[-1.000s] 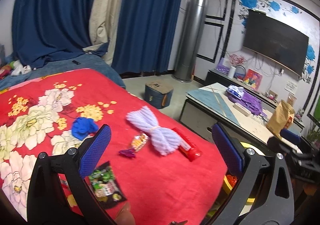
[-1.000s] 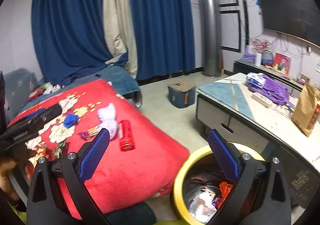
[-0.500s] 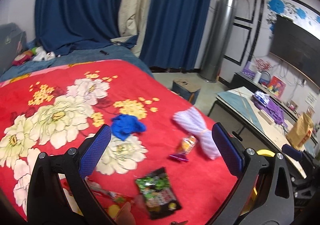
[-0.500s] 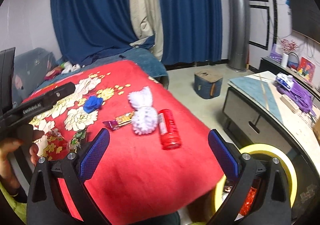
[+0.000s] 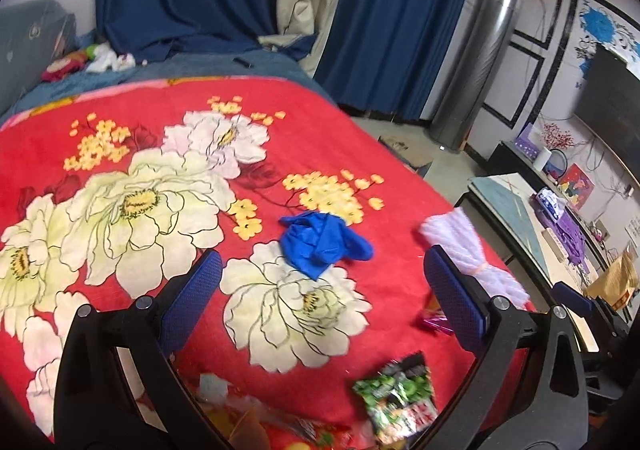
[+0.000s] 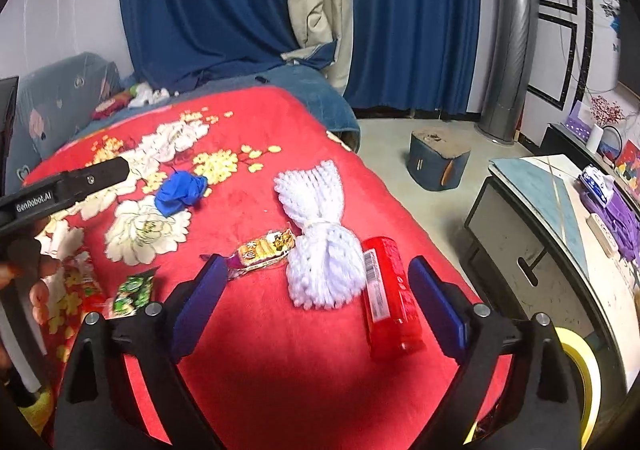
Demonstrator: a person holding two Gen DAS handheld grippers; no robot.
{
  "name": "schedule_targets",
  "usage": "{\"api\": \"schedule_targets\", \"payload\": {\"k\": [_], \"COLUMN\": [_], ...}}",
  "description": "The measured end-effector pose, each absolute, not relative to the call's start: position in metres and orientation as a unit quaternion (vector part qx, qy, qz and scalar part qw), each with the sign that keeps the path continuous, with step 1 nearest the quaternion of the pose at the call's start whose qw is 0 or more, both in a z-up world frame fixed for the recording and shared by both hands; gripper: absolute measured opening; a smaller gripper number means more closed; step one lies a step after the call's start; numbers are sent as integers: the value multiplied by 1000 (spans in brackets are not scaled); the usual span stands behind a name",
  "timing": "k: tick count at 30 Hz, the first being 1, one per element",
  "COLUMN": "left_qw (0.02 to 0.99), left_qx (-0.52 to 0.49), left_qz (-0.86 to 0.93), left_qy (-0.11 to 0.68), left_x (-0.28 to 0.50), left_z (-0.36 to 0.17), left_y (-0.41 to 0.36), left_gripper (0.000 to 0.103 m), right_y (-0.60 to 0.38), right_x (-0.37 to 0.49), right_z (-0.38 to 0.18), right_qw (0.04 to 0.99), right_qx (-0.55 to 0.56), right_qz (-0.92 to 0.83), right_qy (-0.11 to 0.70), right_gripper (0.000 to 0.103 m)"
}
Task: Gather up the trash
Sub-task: 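Grasp the white foam net with the right tool while the left tool grasps the blue glove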
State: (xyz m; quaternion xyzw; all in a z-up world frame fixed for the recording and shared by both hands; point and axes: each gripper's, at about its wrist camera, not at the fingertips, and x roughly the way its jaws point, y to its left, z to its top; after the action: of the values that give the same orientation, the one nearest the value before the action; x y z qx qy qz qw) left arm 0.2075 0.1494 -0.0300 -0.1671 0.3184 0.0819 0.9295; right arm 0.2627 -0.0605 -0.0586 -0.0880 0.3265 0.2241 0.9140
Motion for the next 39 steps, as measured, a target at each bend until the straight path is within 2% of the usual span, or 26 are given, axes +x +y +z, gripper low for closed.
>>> {"api": "schedule_targets", "payload": {"k": [4, 6, 8, 10, 12, 15, 17, 23, 26, 39], "left_qw": [914, 908, 903, 897, 891, 882, 877, 877, 880, 909], "left_qx": [-185, -192, -191, -189, -191, -202, -209, -224, -234, -228], "left_qz": [89, 87, 84, 80, 80, 78, 74, 55, 46, 20], "left_qy": [349, 362, 376, 391, 405, 417, 426, 421, 411, 348], "left_x": [228, 236, 244, 254, 263, 270, 271, 262, 253, 193], "left_z": [-44, -50, -54, -59, -65, -72, -77, -80, -79, -40], "left_y": [164, 168, 166, 166, 167, 170, 172, 172, 172, 160], "left_gripper": [92, 84, 71, 66, 61, 43, 27, 8, 5, 4], "right_y": [-51, -47, -47, -45, -45, -49, -51, -63, -68, -97], "right_x": [276, 281, 281, 282, 281, 279, 276, 260, 248, 202], "right_z": [-68, -73, -78, -83, -89, -91, -90, -84, -81, -74], "right_qw": [906, 901, 898, 893, 890, 891, 891, 887, 887, 896], "right_qx": [-99, -101, -101, -100, -99, -87, -75, -40, -33, -1], "right_qz": [220, 222, 224, 228, 230, 236, 244, 268, 276, 282], "right_qy": [347, 358, 366, 375, 381, 378, 374, 373, 369, 345], "right_gripper": [77, 68, 57, 49, 33, 24, 22, 21, 21, 19]}}
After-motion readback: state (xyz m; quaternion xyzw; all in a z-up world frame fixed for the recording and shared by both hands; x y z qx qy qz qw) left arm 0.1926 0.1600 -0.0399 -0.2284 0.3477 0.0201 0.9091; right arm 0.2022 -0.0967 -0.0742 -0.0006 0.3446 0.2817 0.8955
